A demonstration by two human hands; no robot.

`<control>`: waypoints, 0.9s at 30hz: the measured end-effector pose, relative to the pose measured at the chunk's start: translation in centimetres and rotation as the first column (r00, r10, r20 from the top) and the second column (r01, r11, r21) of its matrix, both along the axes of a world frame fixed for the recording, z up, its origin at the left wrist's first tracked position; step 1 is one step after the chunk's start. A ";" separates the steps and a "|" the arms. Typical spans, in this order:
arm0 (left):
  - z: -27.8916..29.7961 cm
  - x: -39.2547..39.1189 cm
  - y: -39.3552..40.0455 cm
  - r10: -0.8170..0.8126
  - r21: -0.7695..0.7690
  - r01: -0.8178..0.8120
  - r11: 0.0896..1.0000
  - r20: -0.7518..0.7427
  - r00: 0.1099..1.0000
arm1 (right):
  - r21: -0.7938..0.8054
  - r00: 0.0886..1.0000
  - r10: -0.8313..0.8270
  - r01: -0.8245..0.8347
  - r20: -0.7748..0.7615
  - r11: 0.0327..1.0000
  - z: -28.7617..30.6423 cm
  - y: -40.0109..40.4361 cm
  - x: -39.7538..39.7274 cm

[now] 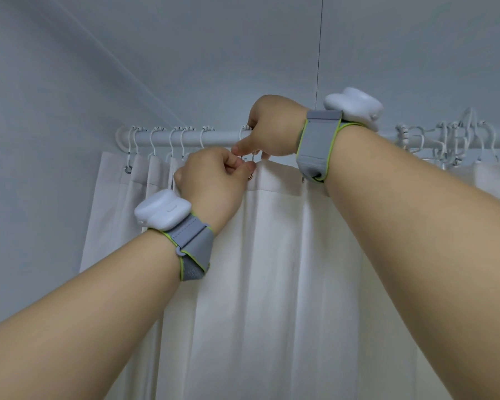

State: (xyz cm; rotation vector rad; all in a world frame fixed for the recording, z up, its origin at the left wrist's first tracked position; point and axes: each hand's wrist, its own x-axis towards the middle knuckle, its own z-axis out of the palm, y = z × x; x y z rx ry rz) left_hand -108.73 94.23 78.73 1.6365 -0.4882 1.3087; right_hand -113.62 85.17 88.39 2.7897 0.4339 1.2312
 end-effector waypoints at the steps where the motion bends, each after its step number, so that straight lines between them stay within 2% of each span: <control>1: 0.0 0.0 -0.1 0.003 0.004 -0.003 1.000 -0.005 1.000 | -0.010 1.000 -0.008 0.008 0.016 1.000 -0.1 0.0 0.0; 10: 0.0 0.7 -0.8 -0.004 -0.012 0.004 1.000 0.041 0.999 | -0.092 0.994 -0.075 0.082 0.083 0.992 -0.4 -0.2 -0.3; 18: 0.0 1.2 -0.4 -0.002 -0.024 0.004 1.000 0.075 0.997 | -0.032 0.997 0.054 -0.052 0.056 0.998 -0.2 -0.8 0.2; 23: -0.1 1.4 0.0 0.003 -0.017 -0.001 1.000 0.110 0.994 | 0.007 0.996 0.065 -0.065 0.064 0.998 -0.4 -0.7 0.2; 27: -0.2 1.4 -0.2 0.002 -0.031 0.001 1.000 0.107 0.994 | -0.032 0.993 0.034 -0.031 0.112 0.999 -0.7 -0.6 0.0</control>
